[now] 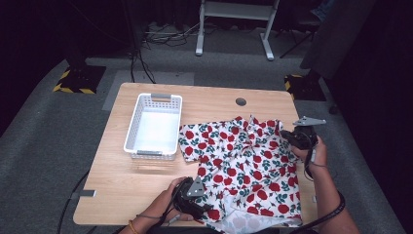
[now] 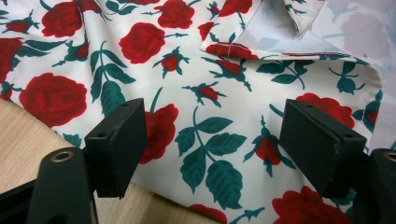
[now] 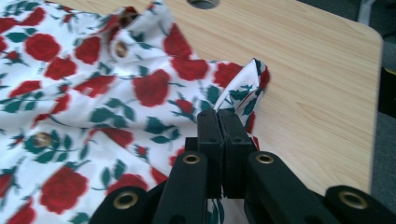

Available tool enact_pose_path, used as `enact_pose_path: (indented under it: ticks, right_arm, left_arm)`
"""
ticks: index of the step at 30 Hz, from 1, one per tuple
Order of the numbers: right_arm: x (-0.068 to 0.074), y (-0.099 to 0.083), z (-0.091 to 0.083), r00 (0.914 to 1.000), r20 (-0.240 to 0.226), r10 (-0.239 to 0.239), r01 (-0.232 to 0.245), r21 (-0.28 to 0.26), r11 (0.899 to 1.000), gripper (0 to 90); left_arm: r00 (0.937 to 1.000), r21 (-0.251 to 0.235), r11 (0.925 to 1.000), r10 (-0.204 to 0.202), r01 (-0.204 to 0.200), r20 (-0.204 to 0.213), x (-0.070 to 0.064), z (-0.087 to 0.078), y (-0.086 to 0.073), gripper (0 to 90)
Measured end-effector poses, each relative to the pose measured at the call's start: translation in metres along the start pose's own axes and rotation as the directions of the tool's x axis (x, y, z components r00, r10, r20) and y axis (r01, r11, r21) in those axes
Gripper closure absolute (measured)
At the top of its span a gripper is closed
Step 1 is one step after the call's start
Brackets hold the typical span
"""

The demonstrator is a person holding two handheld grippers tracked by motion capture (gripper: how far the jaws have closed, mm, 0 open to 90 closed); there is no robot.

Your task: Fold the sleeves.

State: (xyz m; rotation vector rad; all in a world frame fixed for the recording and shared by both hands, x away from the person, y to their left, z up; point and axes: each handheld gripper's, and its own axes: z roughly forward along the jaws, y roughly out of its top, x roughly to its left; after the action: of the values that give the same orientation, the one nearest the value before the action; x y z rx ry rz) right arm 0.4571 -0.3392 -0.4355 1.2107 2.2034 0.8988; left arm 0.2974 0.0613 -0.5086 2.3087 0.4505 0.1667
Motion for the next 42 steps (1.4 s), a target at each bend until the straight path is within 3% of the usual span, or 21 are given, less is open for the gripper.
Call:
enact_pose_path:
  ticks: [6,12,16,20,25,30,32,37,40,42]
  right_arm:
    - [0.027,0.006,0.009,0.9976,-0.016,-0.067,0.067,0.019,0.998,88.0]
    - [0.048,0.006,0.022,0.9943,-0.039,-0.099,0.101,0.051,0.994,86.1]
    - [0.061,0.003,0.028,0.9914,-0.055,-0.119,0.122,0.073,0.99,79.8]
    - [0.07,0.004,0.02,0.988,-0.091,-0.125,0.13,0.048,0.99,69.3]
    - [0.064,0.006,0.002,0.992,-0.051,-0.115,0.116,0.004,0.993,61.3]
    - [0.047,0.001,-0.007,0.9977,-0.018,-0.065,0.065,-0.015,0.998,58.9]
    - [0.037,-0.003,-0.006,0.9993,0.003,-0.037,0.037,-0.002,0.999,58.2]
    - [0.016,-0.02,0.009,0.995,-0.034,0.094,-0.092,0.059,0.994,49.7]
    - [0.014,-0.026,0.016,0.9939,-0.04,0.103,-0.1,0.069,0.993,47.7]
    - [0.018,-0.03,0.025,0.997,-0.048,0.061,-0.056,0.107,0.993,46.2]
  left_arm:
    - [1.0,0.0,1.0,0.0,0.0,-0.002,0.0,0.0,0.0,23.0]
    - [1.0,0.0,1.0,0.0,0.0,-0.003,0.0,0.0,0.0,23.0]
    - [1.0,0.0,1.0,0.0,0.0,-0.003,0.0,0.0,0.0,23.0]
    - [1.0,0.0,1.0,0.0,0.0,-0.003,0.0,0.0,0.0,23.0]
    - [1.0,0.0,1.0,0.0,0.0,-0.003,0.0,0.0,0.0,23.0]
    - [1.0,0.0,1.0,0.0,0.0,-0.004,0.0,0.0,0.0,23.0]
    - [1.0,0.0,1.0,0.0,0.0,-0.004,0.0,0.0,0.0,23.0]
    - [1.0,0.0,1.0,0.0,0.0,-0.004,0.0,0.0,0.0,23.0]
    - [1.0,0.0,1.0,0.0,0.0,-0.004,0.0,0.0,0.0,23.0]
    - [1.0,0.0,1.0,0.0,0.0,-0.005,0.0,0.0,0.0,23.0]
